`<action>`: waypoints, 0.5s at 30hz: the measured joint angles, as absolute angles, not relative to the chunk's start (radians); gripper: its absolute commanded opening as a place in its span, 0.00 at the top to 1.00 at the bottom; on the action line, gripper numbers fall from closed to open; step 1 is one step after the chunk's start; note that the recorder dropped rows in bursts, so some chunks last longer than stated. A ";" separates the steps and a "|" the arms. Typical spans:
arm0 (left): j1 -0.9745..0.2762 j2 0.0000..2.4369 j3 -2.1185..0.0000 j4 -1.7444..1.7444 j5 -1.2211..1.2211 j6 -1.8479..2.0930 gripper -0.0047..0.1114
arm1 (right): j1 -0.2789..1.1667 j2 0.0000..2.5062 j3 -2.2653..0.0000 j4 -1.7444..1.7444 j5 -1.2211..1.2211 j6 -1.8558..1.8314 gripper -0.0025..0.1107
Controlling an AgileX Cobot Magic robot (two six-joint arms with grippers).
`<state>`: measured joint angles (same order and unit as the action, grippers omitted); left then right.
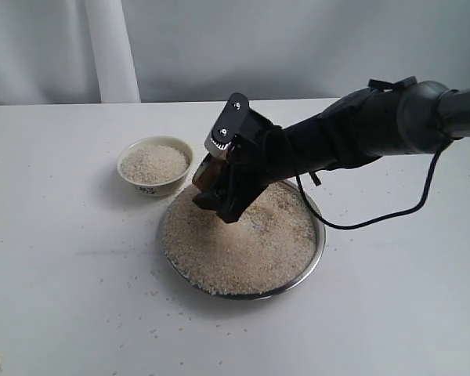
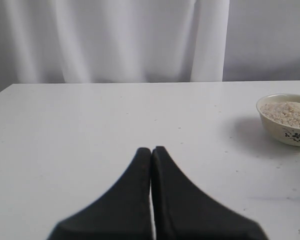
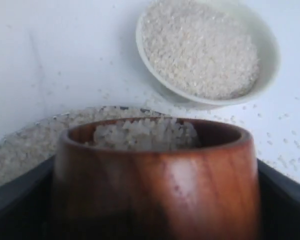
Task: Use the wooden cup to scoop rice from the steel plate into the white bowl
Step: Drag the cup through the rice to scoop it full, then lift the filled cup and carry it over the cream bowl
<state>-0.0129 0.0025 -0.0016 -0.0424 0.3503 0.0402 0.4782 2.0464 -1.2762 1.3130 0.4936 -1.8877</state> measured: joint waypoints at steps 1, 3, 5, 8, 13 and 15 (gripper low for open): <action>-0.013 0.003 -0.002 -0.042 0.350 0.040 0.96 | 0.478 2.031 -1.276 1.337 0.496 -1.906 0.98; -0.013 0.003 -0.002 -0.042 0.350 0.040 0.96 | 0.478 2.012 -1.276 1.395 0.513 -1.941 0.98; -0.013 0.003 -0.002 -0.042 0.350 0.040 0.96 | 0.478 2.002 -1.276 1.464 0.529 -1.980 0.98; -0.013 0.003 -0.002 -0.042 0.350 0.040 0.96 | 0.478 2.000 -1.276 1.526 0.522 -2.024 0.98; -0.013 0.003 -0.002 -0.042 0.350 0.040 0.96 | 0.509 2.000 -1.329 1.541 0.334 -2.037 0.98; -0.013 0.003 -0.002 -0.042 0.350 0.040 0.96 | 0.532 2.000 -1.356 1.540 0.263 -2.037 0.98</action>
<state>-0.0129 0.0025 -0.0016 -0.0424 0.3503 0.0402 0.5319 1.9997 -1.3561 1.5395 0.2631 -2.0374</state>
